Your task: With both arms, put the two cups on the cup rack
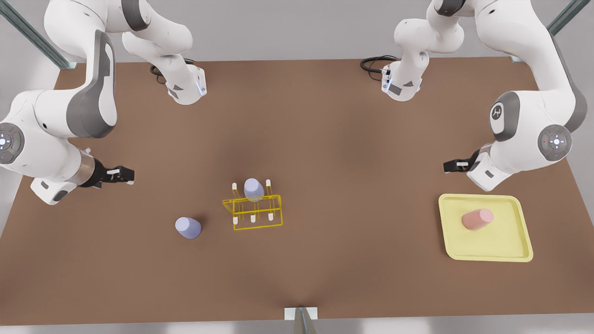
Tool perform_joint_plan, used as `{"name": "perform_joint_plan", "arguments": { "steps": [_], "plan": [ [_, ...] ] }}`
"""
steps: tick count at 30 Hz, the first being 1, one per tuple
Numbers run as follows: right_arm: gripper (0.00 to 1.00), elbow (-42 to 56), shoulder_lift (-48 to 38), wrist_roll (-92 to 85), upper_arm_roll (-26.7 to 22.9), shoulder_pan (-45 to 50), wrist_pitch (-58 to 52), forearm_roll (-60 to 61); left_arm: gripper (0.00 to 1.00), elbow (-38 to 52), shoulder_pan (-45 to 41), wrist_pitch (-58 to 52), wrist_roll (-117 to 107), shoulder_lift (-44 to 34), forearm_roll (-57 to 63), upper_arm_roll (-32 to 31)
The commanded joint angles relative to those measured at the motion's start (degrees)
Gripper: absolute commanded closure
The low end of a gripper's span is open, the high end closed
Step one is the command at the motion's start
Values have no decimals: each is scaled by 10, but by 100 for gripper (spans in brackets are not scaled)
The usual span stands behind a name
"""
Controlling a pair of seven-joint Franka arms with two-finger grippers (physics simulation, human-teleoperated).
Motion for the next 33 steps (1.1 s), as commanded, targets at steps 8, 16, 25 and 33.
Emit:
{"name": "perform_joint_plan", "arguments": {
  "steps": [8,16,25,33],
  "plan": [
    [0,9,140,-47,3,45,186,20,0,129,112,79,84,194,-24,5],
    [0,-76,193,86,-4,68,314,9,0,124,174,202,200,276,-26,5],
    [0,-140,207,90,-1,57,403,31,0,121,187,214,199,325,-29,6],
    [0,-145,235,90,2,59,410,41,0,110,188,251,200,359,-28,6]
  ]
}}
